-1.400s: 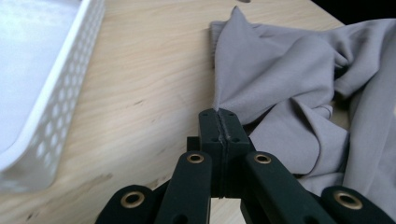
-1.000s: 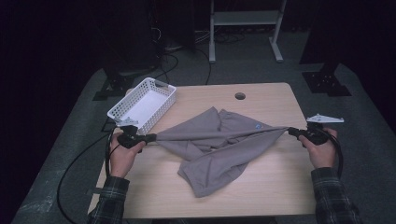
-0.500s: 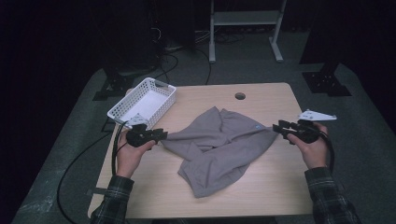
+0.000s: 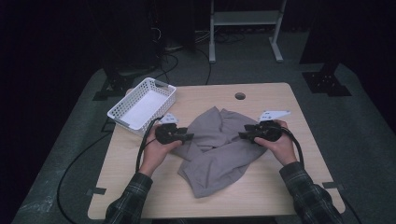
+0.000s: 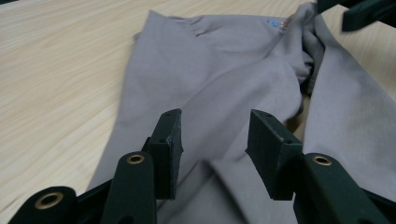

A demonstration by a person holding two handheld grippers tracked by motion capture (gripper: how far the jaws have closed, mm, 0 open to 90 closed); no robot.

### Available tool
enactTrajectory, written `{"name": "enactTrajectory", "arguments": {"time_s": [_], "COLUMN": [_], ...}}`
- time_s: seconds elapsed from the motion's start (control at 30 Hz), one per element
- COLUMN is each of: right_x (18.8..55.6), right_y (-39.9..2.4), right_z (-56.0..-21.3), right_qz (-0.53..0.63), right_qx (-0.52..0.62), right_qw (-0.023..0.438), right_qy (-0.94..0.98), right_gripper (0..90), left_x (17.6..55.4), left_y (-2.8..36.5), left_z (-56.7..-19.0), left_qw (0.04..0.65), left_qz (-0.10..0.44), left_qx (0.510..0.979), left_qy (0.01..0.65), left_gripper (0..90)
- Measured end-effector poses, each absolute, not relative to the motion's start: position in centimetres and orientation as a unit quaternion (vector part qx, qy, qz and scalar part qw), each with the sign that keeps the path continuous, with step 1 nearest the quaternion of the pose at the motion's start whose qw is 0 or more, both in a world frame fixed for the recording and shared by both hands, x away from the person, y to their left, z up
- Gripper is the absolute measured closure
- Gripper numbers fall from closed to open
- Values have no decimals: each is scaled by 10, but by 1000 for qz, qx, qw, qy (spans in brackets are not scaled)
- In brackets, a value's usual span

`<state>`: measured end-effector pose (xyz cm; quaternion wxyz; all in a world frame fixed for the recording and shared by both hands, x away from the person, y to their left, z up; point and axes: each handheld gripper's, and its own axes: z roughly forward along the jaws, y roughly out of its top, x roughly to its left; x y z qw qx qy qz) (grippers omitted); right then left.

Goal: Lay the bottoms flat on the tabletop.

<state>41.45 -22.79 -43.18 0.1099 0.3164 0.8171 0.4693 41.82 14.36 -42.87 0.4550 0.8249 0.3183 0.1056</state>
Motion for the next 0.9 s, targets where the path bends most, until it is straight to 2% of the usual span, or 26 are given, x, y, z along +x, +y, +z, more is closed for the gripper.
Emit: {"name": "enactTrajectory", "arguments": {"time_s": [0.27, 0.5, 0.53, 0.57, 0.63, 0.7, 0.77, 0.9], "right_x": [433, 444, 445, 446, 447, 446, 444, 431], "right_y": [-206, -196, -194, -194, -193, -195, -196, -196], "right_z": [-447, -458, -462, -465, -469, -467, -462, -450], "right_qz": [441, 426, 420, 413, 402, 403, 408, 418], "right_qx": [294, 283, 282, 283, 285, 289, 294, 279], "right_qw": [83, 62, 62, 61, 61, 59, 59, 61], "right_qy": [844, 857, 860, 863, 868, 866, 862, 862], "right_gripper": [448, 425, 440, 505, 681, 812, 852, 857], "left_x": [437, 449, 450, 451, 451, 449, 445, 432], "left_y": [113, 98, 97, 96, 96, 98, 100, 105], "left_z": [-440, -455, -457, -459, -463, -462, -460, -450], "left_qw": [454, 424, 421, 418, 406, 406, 411, 425], "left_qz": [92, 81, 79, 76, 73, 61, 53, 44], "left_qx": [838, 858, 860, 861, 866, 863, 859, 853], "left_qy": [289, 277, 277, 278, 283, 293, 300, 299], "left_gripper": [481, 453, 466, 511, 657, 816, 878, 883]}}
